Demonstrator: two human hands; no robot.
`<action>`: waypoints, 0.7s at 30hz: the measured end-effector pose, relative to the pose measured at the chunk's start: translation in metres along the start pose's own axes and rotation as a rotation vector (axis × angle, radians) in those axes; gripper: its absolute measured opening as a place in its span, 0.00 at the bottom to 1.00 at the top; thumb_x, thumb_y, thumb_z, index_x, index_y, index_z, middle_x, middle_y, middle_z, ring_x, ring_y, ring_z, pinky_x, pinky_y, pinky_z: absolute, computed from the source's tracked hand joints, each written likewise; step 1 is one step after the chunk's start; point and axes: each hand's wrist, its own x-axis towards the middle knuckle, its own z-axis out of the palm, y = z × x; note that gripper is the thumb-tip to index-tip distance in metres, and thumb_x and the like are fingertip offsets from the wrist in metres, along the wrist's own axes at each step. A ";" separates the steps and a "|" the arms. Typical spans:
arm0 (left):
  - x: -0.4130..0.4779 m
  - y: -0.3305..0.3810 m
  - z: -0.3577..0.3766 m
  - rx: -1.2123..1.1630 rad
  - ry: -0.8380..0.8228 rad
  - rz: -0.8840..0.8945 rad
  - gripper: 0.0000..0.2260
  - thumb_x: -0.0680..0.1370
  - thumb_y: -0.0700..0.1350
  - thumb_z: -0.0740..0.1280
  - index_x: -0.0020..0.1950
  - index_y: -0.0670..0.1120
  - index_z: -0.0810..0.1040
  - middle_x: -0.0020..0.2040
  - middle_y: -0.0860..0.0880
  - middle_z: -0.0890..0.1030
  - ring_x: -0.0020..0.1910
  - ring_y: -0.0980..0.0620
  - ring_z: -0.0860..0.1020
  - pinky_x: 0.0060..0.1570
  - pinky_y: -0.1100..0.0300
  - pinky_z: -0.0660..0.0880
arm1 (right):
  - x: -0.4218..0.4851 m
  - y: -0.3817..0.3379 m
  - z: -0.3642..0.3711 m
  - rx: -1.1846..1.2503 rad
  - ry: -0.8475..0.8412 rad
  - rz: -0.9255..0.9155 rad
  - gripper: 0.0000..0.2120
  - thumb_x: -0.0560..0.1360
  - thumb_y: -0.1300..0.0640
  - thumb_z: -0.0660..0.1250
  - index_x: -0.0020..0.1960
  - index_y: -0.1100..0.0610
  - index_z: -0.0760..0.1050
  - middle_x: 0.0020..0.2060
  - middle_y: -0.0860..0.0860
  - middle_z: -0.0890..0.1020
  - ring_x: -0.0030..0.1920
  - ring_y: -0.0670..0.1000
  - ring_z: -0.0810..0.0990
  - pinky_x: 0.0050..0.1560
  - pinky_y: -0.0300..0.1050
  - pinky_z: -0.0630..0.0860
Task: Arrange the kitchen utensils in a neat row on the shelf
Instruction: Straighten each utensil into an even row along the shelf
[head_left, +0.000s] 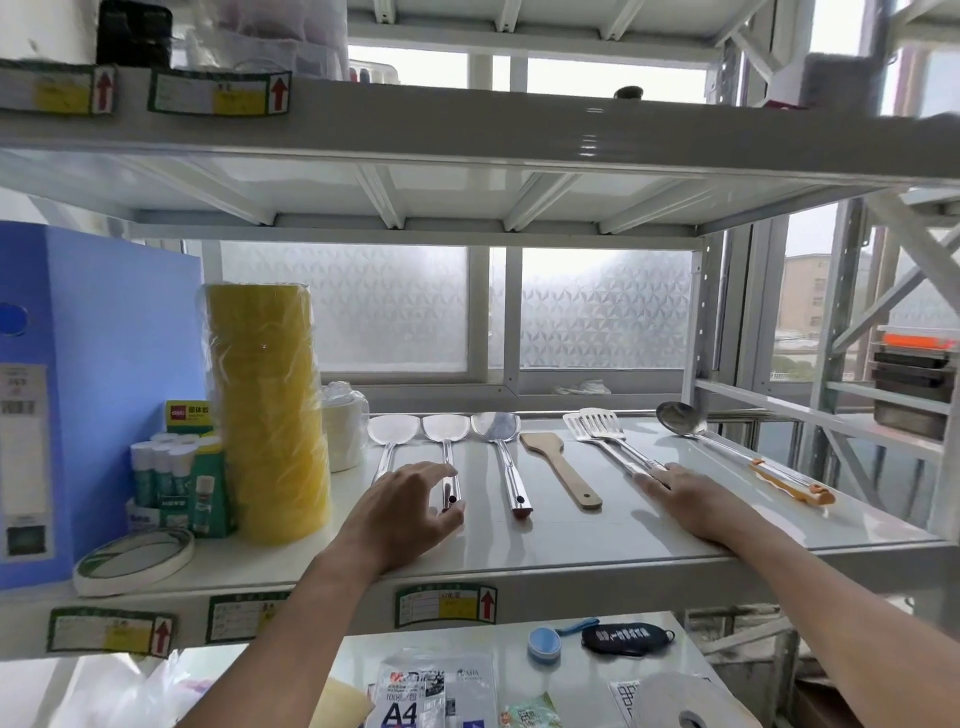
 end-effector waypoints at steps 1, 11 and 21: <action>0.000 0.000 0.000 -0.001 0.001 -0.002 0.24 0.76 0.57 0.66 0.69 0.50 0.77 0.66 0.53 0.81 0.64 0.52 0.79 0.64 0.55 0.74 | 0.000 0.000 0.000 0.020 -0.005 0.011 0.29 0.82 0.35 0.49 0.74 0.50 0.72 0.73 0.57 0.72 0.73 0.57 0.69 0.72 0.54 0.64; 0.000 -0.001 0.000 0.001 0.002 -0.001 0.23 0.76 0.56 0.67 0.70 0.50 0.76 0.66 0.51 0.81 0.64 0.52 0.78 0.63 0.56 0.74 | -0.001 0.002 0.002 0.077 0.147 0.138 0.30 0.83 0.37 0.48 0.48 0.55 0.80 0.60 0.61 0.80 0.60 0.60 0.78 0.59 0.53 0.71; 0.000 0.001 0.000 -0.012 0.005 -0.019 0.23 0.77 0.56 0.68 0.71 0.50 0.76 0.67 0.51 0.80 0.65 0.52 0.78 0.64 0.56 0.73 | 0.004 0.014 0.007 -0.007 0.277 0.258 0.15 0.79 0.59 0.54 0.56 0.60 0.78 0.60 0.62 0.81 0.61 0.62 0.78 0.58 0.52 0.73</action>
